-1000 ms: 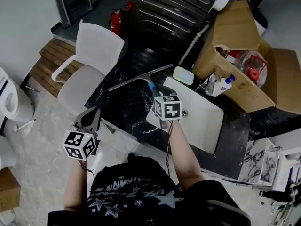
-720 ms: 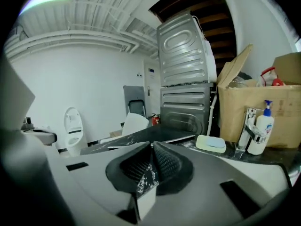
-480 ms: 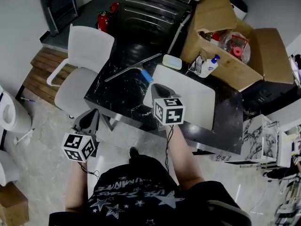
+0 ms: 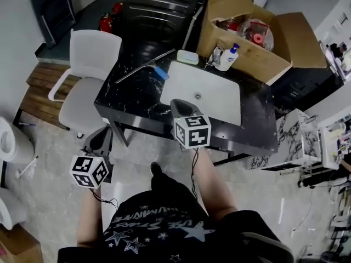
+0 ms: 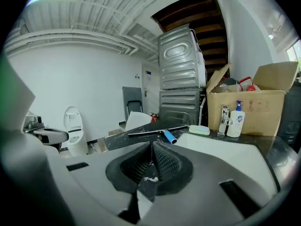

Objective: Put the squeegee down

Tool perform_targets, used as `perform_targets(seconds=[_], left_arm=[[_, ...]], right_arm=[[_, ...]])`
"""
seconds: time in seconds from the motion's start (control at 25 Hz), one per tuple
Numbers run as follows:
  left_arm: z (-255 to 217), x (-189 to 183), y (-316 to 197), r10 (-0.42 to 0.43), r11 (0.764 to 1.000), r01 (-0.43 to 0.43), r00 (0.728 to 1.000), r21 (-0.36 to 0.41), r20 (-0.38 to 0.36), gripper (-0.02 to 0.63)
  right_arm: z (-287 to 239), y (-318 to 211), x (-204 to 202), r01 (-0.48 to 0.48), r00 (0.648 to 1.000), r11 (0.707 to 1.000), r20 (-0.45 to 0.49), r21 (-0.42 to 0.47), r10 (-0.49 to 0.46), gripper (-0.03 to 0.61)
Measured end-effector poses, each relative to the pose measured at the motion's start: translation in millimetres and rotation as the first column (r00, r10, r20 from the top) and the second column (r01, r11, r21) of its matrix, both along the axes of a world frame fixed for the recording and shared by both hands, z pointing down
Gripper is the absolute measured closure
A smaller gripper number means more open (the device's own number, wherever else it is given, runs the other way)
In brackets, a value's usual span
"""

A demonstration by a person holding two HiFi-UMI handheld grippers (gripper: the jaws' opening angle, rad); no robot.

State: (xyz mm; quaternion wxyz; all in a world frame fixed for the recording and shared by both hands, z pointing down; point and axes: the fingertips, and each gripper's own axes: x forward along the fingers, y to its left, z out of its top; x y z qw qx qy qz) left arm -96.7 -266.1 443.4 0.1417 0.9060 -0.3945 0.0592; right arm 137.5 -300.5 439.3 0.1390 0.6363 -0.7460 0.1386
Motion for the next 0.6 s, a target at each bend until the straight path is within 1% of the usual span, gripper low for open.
perform_targets(seconds=[0.16, 0.4, 0.6], left_arm=[[1, -7, 30, 0.018, 1.000, -0.018, 1.000, -0.012, -0.006, 0.595], [11, -20, 78, 0.051, 0.998, -0.050, 0.999, -0.045, 0.019, 0.595], [15, -28, 121, 0.072, 0.996, -0.071, 0.997, -0.062, 0.012, 0.595]], right_arm=[[4, 39, -11, -0.009, 1.000, 1.000, -0.021, -0.007, 0.008, 0.528], [11, 98, -34, -0.027, 0.999, 1.000, -0.018, -0.016, 0.027, 0.528], [17, 147, -48, -0.023, 0.999, 0.999, -0.025, -0.026, 0.022, 0.528]])
